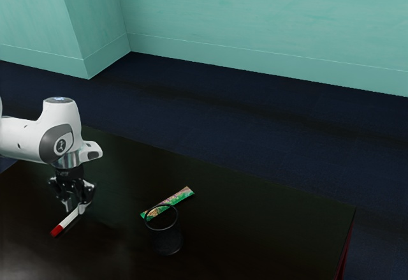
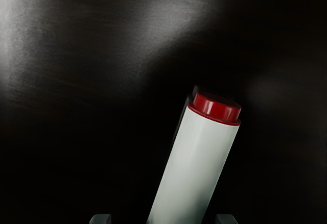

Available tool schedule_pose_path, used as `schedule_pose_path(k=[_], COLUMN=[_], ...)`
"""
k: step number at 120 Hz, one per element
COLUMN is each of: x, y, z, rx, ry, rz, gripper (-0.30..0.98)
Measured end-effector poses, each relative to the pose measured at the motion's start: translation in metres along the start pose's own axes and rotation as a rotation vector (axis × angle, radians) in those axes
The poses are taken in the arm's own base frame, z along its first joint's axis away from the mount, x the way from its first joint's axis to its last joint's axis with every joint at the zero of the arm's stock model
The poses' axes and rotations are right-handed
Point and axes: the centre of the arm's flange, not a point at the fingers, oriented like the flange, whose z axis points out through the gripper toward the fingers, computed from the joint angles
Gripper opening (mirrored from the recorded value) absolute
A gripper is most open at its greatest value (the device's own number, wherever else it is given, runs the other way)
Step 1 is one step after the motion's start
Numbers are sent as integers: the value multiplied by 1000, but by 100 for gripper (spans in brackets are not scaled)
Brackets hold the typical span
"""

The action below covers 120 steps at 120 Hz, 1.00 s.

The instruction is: Put the marker into the pen holder.

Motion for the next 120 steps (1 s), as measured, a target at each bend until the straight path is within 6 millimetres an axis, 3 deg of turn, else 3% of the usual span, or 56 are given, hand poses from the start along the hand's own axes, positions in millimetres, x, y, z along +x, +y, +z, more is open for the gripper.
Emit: schedule_pose_path(k=[19,72,88,108,115,120], x=[0,0,-1,-6,-9,-12], y=[0,0,3,14,24,42], z=[0,-1,-29,-88,-108,-125], rx=[-1,7,20,64,86,101], ry=[0,10,70,217,280,335], rz=[4,2,17,70,104,148], gripper=[8,-8,-10,-10,-10,-10])
